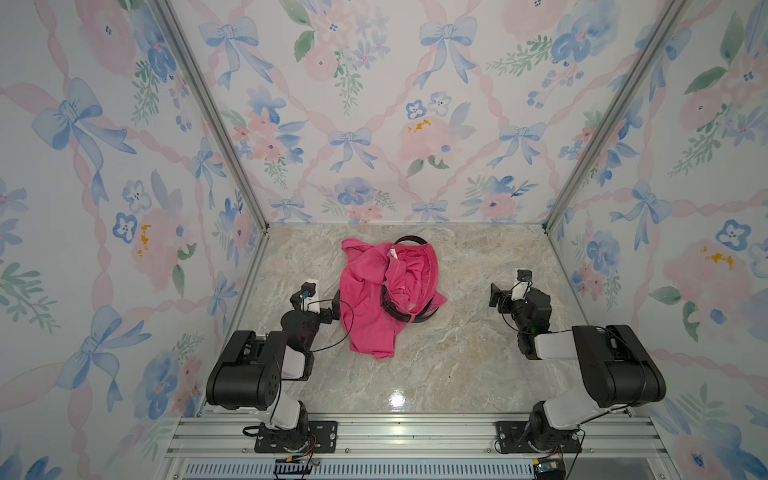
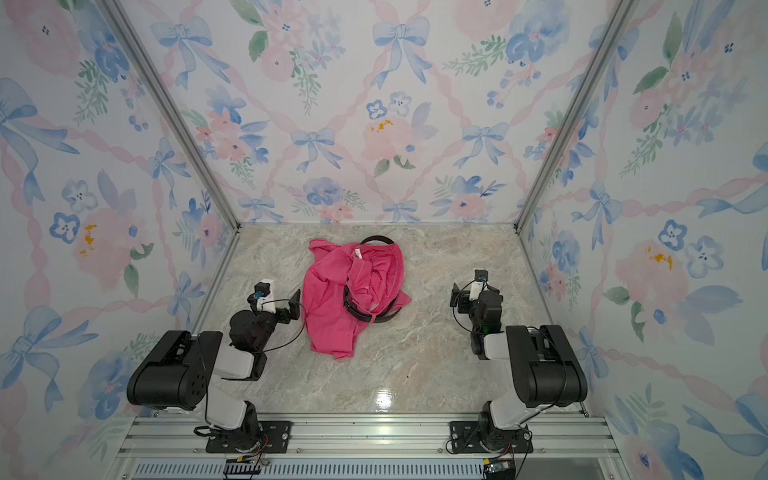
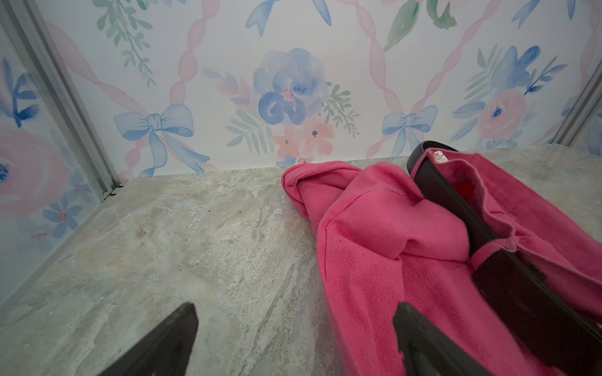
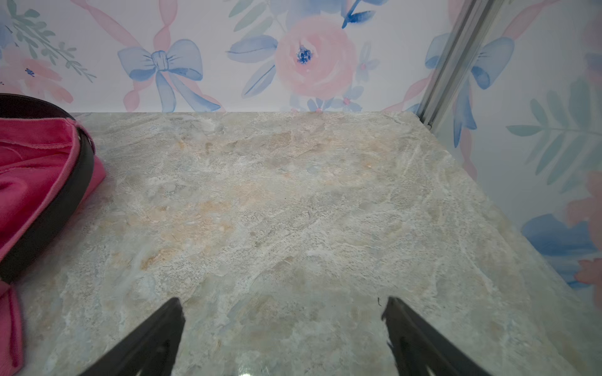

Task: Remove the belt from the trousers
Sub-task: Adjust the trousers at the center of the board.

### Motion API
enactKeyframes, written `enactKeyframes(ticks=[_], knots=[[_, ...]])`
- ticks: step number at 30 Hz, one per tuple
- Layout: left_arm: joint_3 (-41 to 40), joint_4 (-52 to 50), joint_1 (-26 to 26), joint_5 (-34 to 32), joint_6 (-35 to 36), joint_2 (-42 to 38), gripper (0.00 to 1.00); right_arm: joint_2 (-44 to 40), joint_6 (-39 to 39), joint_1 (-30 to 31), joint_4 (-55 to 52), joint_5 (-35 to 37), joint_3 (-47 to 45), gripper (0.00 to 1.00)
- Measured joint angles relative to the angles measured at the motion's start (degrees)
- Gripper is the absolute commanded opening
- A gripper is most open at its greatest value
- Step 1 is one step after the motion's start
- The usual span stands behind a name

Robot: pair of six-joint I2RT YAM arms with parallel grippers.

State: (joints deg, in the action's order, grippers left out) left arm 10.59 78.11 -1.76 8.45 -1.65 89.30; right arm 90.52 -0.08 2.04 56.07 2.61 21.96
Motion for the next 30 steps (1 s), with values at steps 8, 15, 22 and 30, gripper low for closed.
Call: enactKeyframes(ticks=[8,15,22,30], knots=[[0.00,0.00,0.00,0.00,-0.02,0.00,0.98,0.00,0.00,0.00,0.00,0.00,0.00,0.99],[0.00,0.00,0.00,0.00,0.00,0.00,0.98,0.00,0.00,0.00,0.00,0.00,0.00,0.99],[0.00,0.00,0.00,0.00,0.00,0.00,0.98,0.00,0.00,0.00,0.00,0.00,0.00,0.99],[0.00,-0.37,-0.61,-1.31,0.07,-0.59,0.98,0.00,0.02,0.00,0.00,0.07,0.00,0.99]])
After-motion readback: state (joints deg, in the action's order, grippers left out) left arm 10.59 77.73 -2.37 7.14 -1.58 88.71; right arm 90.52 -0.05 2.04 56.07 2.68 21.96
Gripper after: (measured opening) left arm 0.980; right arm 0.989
